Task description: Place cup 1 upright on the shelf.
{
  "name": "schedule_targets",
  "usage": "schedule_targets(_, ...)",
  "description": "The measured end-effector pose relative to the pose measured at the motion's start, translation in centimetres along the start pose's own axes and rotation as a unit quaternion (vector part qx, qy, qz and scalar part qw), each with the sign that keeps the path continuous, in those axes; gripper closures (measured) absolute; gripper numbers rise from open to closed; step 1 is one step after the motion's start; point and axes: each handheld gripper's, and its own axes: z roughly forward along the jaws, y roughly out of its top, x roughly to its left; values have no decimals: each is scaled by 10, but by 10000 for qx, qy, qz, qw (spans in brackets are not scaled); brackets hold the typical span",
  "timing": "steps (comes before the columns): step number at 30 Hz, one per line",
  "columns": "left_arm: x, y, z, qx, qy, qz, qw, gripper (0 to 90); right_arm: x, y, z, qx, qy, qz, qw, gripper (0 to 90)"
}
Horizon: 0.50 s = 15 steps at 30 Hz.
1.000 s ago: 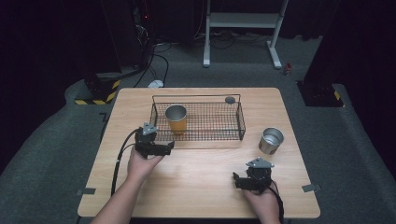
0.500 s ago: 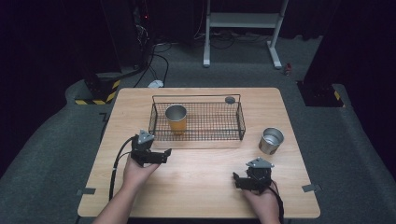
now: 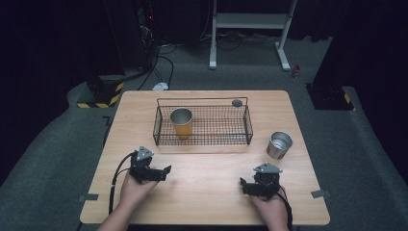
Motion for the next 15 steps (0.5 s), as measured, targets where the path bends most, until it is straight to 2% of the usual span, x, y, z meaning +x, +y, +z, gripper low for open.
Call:
schedule_targets(8,3,-20,-5,174,-10,100,9998,1,0,0,0,0,1,0,10000,93)
schedule_targets(15,8,-37,-7,426,83,329,9985,1,0,0,0,-1,-2,-1,10000,93)
